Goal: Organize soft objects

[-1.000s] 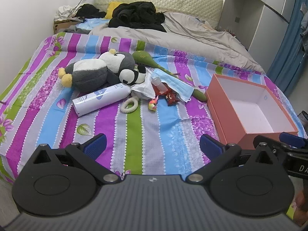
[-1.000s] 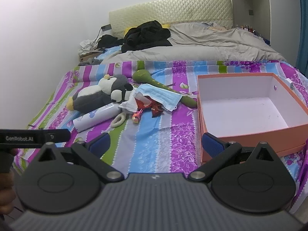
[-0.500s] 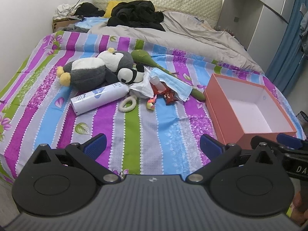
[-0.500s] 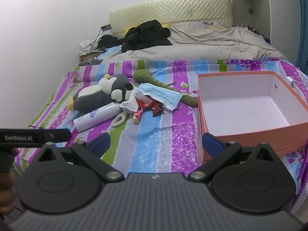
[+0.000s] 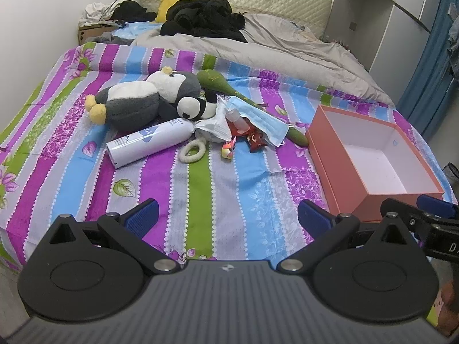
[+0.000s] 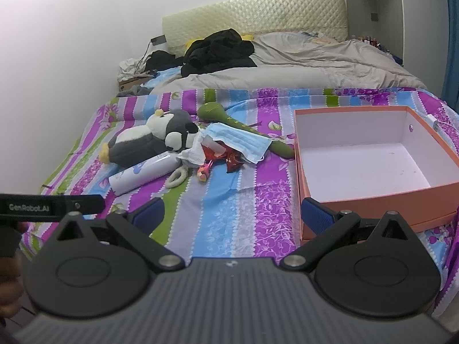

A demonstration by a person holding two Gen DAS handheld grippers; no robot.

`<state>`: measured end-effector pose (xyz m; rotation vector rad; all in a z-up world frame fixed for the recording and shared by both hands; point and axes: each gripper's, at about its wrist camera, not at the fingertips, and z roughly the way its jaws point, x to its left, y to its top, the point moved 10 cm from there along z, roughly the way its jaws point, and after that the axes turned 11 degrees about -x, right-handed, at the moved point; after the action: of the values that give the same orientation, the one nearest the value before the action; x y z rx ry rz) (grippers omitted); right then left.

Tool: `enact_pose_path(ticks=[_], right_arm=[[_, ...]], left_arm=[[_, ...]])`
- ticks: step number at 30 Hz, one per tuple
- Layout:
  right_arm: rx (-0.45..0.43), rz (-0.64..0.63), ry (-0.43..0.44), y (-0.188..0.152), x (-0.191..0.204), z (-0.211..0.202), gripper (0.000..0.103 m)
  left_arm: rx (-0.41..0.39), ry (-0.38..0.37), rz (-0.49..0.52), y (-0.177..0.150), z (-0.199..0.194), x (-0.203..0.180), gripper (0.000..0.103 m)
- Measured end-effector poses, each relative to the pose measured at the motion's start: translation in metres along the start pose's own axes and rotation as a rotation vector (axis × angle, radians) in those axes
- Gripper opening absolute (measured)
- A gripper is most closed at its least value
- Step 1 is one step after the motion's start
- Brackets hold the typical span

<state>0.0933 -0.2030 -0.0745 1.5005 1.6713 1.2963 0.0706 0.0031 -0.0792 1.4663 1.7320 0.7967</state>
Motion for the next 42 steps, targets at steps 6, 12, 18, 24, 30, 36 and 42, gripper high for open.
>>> enact_pose_path(ticks=[6,12,18,24,30,36,42], right_arm=[[0.009,0.009,-0.001,-0.002,0.000,0.001,0.103],[0.011,0.013,-0.004,-0.003,0.000,0.002,0.103],[0.011,0.016,-0.004,-0.003,0.000,0.001,0.103],[0.018,0.025,-0.007,-0.006,-0.001,0.001,0.103],[0.039,0.035,-0.004,-0.011,-0.001,0.006,0.103],[0.060,0.045,-0.003,-0.016,0.000,0.012,0.103],[0.086,0.054,-0.003,-0.021,0.000,0.020,0.103]], left_arm=[[0.003,0.003,0.003,-0.001,0.000,0.001,0.103],[0.014,0.004,0.005,-0.003,0.002,-0.001,0.103],[0.010,-0.016,0.014,-0.005,0.002,-0.003,0.103],[0.021,-0.026,0.012,-0.007,0.005,-0.004,0.103],[0.033,-0.026,0.011,-0.014,0.011,-0.004,0.103],[0.063,-0.021,-0.003,-0.022,0.021,-0.002,0.103],[0.079,-0.010,-0.014,-0.028,0.029,0.003,0.103]])
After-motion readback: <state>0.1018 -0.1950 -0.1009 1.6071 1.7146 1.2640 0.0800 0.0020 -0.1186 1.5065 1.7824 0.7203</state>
